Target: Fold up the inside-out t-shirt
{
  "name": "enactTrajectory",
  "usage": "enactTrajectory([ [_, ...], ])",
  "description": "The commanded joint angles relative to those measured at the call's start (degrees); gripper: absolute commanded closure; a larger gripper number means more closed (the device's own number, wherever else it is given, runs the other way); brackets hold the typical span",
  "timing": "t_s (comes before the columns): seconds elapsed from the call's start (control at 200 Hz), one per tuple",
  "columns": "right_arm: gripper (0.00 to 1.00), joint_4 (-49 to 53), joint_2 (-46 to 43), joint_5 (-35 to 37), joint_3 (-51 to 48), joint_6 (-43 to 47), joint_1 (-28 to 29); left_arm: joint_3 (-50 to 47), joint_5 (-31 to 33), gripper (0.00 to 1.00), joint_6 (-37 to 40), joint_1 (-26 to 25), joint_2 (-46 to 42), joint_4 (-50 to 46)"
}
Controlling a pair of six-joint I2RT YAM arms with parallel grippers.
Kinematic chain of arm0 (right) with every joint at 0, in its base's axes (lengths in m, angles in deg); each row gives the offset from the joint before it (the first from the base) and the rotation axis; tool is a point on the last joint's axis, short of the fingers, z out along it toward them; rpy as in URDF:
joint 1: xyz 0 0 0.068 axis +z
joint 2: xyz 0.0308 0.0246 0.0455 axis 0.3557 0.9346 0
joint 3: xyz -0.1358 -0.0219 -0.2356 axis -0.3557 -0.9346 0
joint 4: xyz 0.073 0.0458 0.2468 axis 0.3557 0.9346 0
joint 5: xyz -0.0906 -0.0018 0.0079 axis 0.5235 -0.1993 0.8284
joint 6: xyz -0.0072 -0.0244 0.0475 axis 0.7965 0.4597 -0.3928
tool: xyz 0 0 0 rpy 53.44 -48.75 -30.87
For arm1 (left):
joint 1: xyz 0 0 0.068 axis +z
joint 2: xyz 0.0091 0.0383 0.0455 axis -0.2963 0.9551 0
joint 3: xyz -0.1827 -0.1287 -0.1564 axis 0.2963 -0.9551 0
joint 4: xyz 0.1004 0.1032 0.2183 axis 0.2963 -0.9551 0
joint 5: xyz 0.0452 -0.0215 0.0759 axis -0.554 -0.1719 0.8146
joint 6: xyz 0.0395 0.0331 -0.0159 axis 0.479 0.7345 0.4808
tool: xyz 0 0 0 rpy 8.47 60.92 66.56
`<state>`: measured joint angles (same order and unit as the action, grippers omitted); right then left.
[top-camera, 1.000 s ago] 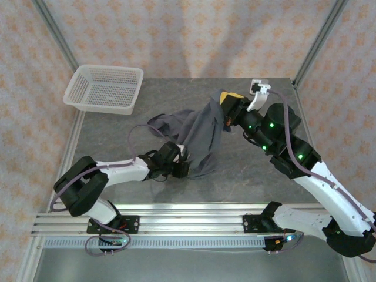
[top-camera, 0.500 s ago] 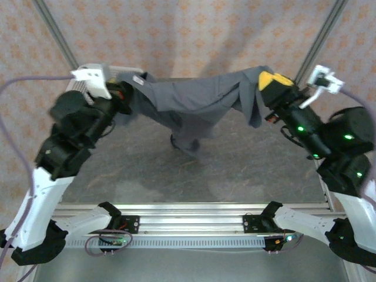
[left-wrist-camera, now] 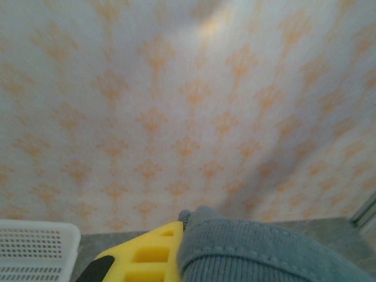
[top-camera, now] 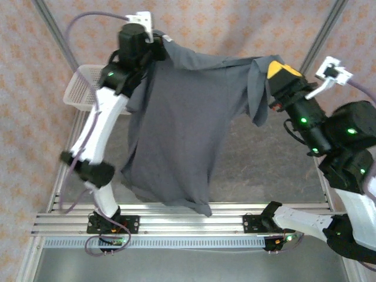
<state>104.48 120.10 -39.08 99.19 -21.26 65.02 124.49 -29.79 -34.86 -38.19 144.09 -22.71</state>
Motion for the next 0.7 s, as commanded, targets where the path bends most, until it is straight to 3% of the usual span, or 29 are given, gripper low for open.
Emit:
enactTrajectory([
  [0.0, 1.0, 6.96, 2.16, 14.13, -3.12, -10.74, -0.91, 11.06, -3.33, 0.69, -3.39, 2.09, 12.93, -6.04],
  [0.06, 1.0, 9.08, 3.1, 16.66, -5.28, -16.71, -2.2, 20.86, -5.18, 0.45, -3.96, 2.4, 20.13, -10.31],
  [0.115, 1.0, 11.27, 4.15, 17.15, -7.38, -22.24, -4.12, 28.62, -7.38, 0.32, -4.04, 2.4, 24.28, -14.31],
  [0.175, 1.0, 13.05, 5.22, 14.75, -10.27, -28.36, -7.39, 31.71, -10.02, 0.28, -4.82, 2.41, 24.59, -17.73],
  [0.245, 1.0, 13.25, 5.94, 9.92, -14.25, -35.7, -12.22, 27.95, -15.08, 0.27, -5.92, 2.26, 20.34, -19.58],
  [0.305, 1.0, 12.08, 6.67, 5.69, -16.87, -40.17, -15.63, 17.46, -20.55, 0.26, -5.73, 1.09, 12.97, -17.56],
  [0.365, 1.0, 11.29, 7.64, 4.46, -18.18, -42.64, -17.19, -2.38, -23.67, 0.26, -4.59, -1.8, 0.42, -8.4],
  [0.43, 1.0, 11.95, 9.01, 5.02, -17.74, -44.08, -18.21, -25.63, -23.66, 0.26, -3.53, -5.68, -13.77, 4.58],
  [0.495, 1.0, 13.72, 10.31, 5.88, -16.06, -45.3, -19.22, -41.97, -21.68, 0.27, -3.78, -9.43, -24.63, 11.73],
  [0.595, 1.0, 13.97, 10.58, 5.27, -14.46, -45.9, -20.65, -60.26, -20.15, 0.29, -1.09, -17.8, -34.45, 17.53],
  [0.696, 1.0, 14.03, 12.26, 4.58, -13.14, -43.83, -21.74, -70.51, -15.8, 0.34, -0.26, -27.89, -36.61, 17.19],
])
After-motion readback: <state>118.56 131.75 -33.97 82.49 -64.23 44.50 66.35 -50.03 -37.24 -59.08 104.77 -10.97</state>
